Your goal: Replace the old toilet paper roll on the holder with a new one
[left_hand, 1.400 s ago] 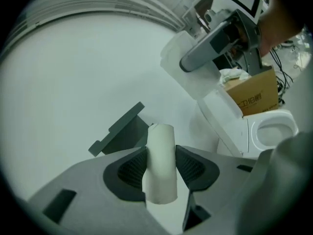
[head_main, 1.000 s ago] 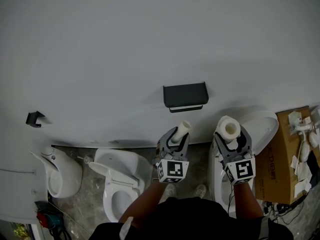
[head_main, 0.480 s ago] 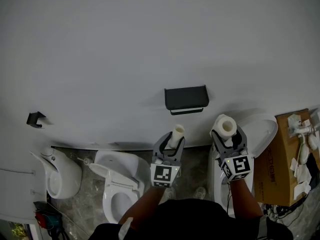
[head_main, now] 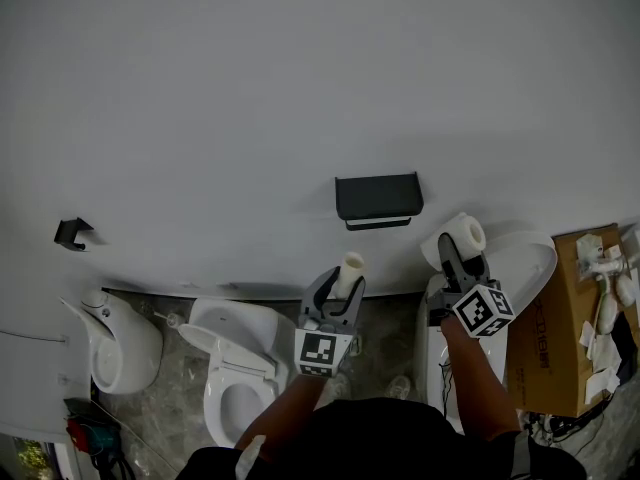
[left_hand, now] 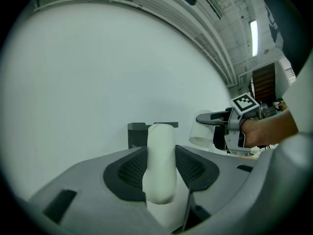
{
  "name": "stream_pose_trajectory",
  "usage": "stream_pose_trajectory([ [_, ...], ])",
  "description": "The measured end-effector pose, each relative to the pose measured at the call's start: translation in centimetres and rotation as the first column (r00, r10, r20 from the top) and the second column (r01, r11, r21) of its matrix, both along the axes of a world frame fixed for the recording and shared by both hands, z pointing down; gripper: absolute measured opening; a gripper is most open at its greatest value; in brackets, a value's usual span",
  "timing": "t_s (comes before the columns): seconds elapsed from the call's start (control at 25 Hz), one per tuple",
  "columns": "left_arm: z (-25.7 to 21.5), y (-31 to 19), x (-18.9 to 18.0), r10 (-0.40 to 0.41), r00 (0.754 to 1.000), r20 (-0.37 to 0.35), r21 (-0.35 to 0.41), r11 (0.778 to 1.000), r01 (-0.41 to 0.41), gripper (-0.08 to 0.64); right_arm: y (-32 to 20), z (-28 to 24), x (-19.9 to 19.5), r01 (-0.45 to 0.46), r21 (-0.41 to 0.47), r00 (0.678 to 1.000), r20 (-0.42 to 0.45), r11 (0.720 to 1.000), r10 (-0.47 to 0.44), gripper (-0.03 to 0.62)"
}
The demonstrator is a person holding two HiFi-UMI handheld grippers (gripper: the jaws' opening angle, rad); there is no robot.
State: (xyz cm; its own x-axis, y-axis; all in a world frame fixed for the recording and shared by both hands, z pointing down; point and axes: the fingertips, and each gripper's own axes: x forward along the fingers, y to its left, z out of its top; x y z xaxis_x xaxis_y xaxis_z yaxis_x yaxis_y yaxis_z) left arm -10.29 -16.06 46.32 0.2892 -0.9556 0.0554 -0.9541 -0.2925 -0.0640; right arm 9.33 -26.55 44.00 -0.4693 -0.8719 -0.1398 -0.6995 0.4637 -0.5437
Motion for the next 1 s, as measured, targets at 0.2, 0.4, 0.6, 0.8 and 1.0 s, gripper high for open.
stream_pose_trajectory([
  [0.2, 0.0, 0.2, -0.5, -0.003, 1.0, 0.005, 0.001, 1.0, 0.003, 0.179, -1.9, 1.9, 0.9, -0.017, -0.145, 0.966, 0.252, 0.989, 0.053, 0.307],
  [0.4, 0.1, 0.5, -1.1, -0.005, 1.0, 0.018, -0.002, 1.0, 0.005, 0.179, -3.9, 3.9, 0.6, 0.017, -0.285, 0.877, 0.465, 0.958, 0.123, 0.307],
  [0.6, 0.9, 0.7, -1.2, 0.002, 0.999, 0.048, -0.023, 1.0, -0.001, 0.179, -5.5, 4.6, 0.0, 0.034, -0.342, 0.779, 0.597, 0.939, 0.189, 0.307],
  [0.8, 0.8, 0.8, -1.3, -0.002, 0.999, 0.048, -0.021, 1.0, 0.003, 0.179, -6.5, 5.1, -0.8, 0.03, -0.372, 0.743, 0.629, 0.928, 0.228, 0.307],
  [1.0, 0.9, 0.9, -1.9, -0.01, 0.998, 0.069, -0.015, 1.0, 0.011, 0.179, -6.8, 5.9, -1.3, 0.033, -0.4, 0.724, 0.642, 0.916, 0.254, 0.307],
])
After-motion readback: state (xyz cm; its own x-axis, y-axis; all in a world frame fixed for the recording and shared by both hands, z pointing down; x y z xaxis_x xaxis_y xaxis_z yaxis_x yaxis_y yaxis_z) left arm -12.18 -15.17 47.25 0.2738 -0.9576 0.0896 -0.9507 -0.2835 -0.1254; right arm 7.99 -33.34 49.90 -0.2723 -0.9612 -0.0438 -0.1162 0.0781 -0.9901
